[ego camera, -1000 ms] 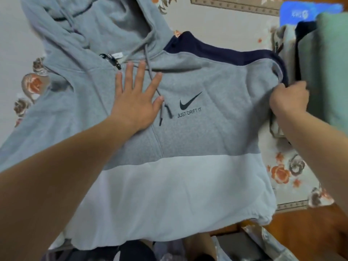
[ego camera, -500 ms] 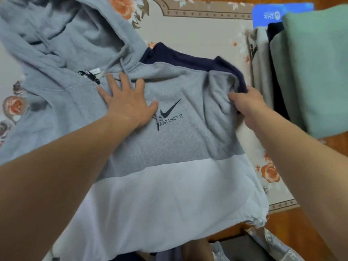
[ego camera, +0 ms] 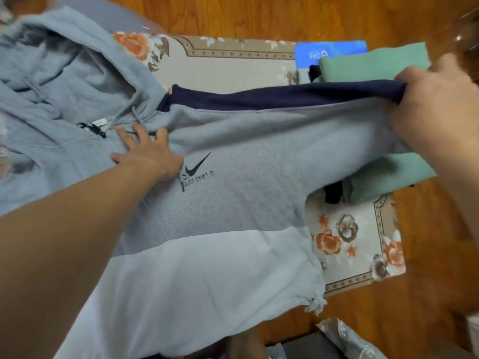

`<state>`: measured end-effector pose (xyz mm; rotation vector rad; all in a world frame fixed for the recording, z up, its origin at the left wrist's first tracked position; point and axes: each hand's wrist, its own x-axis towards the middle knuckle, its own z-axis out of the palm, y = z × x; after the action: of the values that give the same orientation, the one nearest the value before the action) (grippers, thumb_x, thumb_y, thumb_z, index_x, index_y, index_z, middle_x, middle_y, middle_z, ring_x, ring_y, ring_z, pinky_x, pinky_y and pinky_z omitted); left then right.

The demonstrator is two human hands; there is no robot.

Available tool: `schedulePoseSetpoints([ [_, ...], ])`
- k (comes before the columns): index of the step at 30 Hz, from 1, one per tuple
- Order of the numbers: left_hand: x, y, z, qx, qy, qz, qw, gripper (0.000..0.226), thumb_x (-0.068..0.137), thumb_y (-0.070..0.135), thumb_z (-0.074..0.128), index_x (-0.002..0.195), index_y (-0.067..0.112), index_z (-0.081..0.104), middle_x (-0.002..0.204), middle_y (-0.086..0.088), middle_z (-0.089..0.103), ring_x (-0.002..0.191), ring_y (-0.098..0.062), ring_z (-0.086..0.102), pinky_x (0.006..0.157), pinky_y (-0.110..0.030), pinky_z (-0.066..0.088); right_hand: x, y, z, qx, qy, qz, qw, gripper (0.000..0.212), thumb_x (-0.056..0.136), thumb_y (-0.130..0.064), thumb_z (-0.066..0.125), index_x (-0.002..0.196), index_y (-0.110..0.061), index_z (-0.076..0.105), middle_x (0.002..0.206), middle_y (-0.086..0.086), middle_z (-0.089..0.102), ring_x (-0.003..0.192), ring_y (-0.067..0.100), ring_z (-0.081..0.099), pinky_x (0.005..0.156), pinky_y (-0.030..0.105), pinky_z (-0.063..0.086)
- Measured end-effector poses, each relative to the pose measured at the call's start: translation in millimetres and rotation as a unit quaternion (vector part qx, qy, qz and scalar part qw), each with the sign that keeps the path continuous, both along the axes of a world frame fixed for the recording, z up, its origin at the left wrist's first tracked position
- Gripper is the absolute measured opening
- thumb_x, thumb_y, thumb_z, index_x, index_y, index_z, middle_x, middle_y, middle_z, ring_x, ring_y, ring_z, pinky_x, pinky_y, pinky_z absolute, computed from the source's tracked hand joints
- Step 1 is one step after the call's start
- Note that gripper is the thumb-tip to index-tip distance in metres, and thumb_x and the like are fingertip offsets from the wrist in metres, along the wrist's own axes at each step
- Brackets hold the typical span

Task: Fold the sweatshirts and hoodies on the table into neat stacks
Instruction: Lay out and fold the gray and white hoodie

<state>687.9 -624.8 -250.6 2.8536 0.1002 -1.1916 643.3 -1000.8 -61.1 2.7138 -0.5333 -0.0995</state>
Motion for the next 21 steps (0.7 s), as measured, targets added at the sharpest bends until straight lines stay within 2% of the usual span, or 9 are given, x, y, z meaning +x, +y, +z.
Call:
schedulePoseSetpoints([
  [2, -1, -1, 0, 0.002, 0.000, 0.000, 1.000, 0.075, 0.099, 0.059, 0.048, 0.156, 0.027, 0.011, 0.167, -0.013, -0.021, 0.151, -0.047, -0.023, 0.114, -0.077, 0.013, -4, -10, -21, -0.023, -0.006, -0.008, 1.000, 0.045, 0.082, -0.009, 0.068, 0.124, -0.007, 0.053, 0.126, 0.030, 0.045, 0.118, 0.048, 0.042, 0.101, 0.056, 0.036],
  [5, -5, 0, -2, 0.014, -0.005, -0.005, 1.000, 0.075, 0.100, 0.063, 0.042, 0.157, 0.027, 0.010, 0.167, -0.013, -0.023, 0.151, -0.046, -0.023, 0.114, -0.076, 0.013, -16, -6, -51, 0.038, -0.056, -0.016, 0.998, 0.059, 0.080, -0.007, 0.060, 0.136, -0.006, 0.042, 0.147, 0.033, 0.034, 0.134, 0.053, 0.032, 0.114, 0.058, 0.023],
  [8, -8, 1, -3, 0.016, -0.009, -0.011, 1.000, 0.076, 0.100, 0.065, 0.039, 0.158, 0.027, 0.009, 0.167, -0.012, -0.024, 0.151, -0.045, -0.024, 0.115, -0.075, 0.012, -33, 7, -74, 0.065, -0.098, 0.148, 0.982, 0.046, 0.094, -0.012, 0.047, 0.139, -0.006, 0.047, 0.150, 0.028, 0.038, 0.134, 0.048, 0.037, 0.113, 0.054, 0.027],
  [10, -7, 1, -2, 0.016, -0.007, -0.014, 1.000, 0.077, 0.100, 0.066, 0.039, 0.158, 0.027, 0.008, 0.167, -0.012, -0.025, 0.151, -0.044, -0.024, 0.115, -0.075, 0.011, -45, -10, -85, 0.033, -0.050, 0.203, 0.977, 0.045, 0.097, -0.019, 0.042, 0.140, -0.008, 0.049, 0.146, 0.026, 0.043, 0.130, 0.046, 0.041, 0.111, 0.054, 0.030],
  [12, -7, 1, -2, 0.014, -0.004, -0.014, 1.000, 0.077, 0.099, 0.066, 0.039, 0.158, 0.027, 0.008, 0.167, -0.012, -0.025, 0.151, -0.045, -0.023, 0.115, -0.076, 0.012, -48, -42, -84, 0.022, 0.004, 0.085, 0.996, 0.054, 0.094, -0.030, 0.033, 0.144, -0.011, 0.041, 0.143, 0.030, 0.042, 0.127, 0.048, 0.040, 0.109, 0.056, 0.031],
  [14, -7, 1, -3, 0.015, -0.002, -0.014, 1.000, 0.076, 0.099, 0.066, 0.038, 0.157, 0.027, 0.008, 0.167, -0.012, -0.026, 0.152, -0.045, -0.023, 0.114, -0.076, 0.013, -47, -60, -78, 0.053, -0.007, -0.089, 0.995, 0.056, 0.098, -0.038, 0.027, 0.148, -0.014, 0.034, 0.148, 0.030, 0.036, 0.131, 0.050, 0.035, 0.113, 0.057, 0.027],
  [16, -7, 2, -3, 0.014, -0.001, -0.015, 1.000, 0.075, 0.099, 0.067, 0.038, 0.157, 0.028, 0.009, 0.167, -0.012, -0.026, 0.152, -0.045, -0.023, 0.114, -0.076, 0.013, -45, -47, -76, 0.095, -0.033, -0.125, 0.987, 0.057, 0.101, -0.031, 0.037, 0.155, -0.015, 0.025, 0.159, 0.028, 0.023, 0.143, 0.050, 0.023, 0.120, 0.057, 0.017],
  [18, -8, 2, -3, 0.010, -0.002, -0.016, 1.000, 0.075, 0.099, 0.067, 0.037, 0.157, 0.028, 0.008, 0.166, -0.012, -0.026, 0.152, -0.045, -0.023, 0.114, -0.076, 0.013, -42, -19, -76, 0.096, -0.033, -0.035, 0.994, 0.068, 0.095, -0.015, 0.045, 0.159, -0.013, 0.019, 0.164, 0.025, 0.013, 0.150, 0.047, 0.012, 0.123, 0.055, 0.006],
  [21, -8, 3, -4, 0.012, -0.002, -0.022, 1.000, 0.076, 0.100, 0.067, 0.035, 0.158, 0.029, 0.007, 0.166, -0.012, -0.026, 0.151, -0.045, -0.023, 0.114, -0.076, 0.013, -42, 27, -83, 0.112, -0.010, 0.171, 0.979, 0.070, 0.086, -0.010, 0.037, 0.156, -0.008, 0.030, 0.163, 0.025, 0.019, 0.151, 0.046, 0.014, 0.122, 0.058, 0.006],
])
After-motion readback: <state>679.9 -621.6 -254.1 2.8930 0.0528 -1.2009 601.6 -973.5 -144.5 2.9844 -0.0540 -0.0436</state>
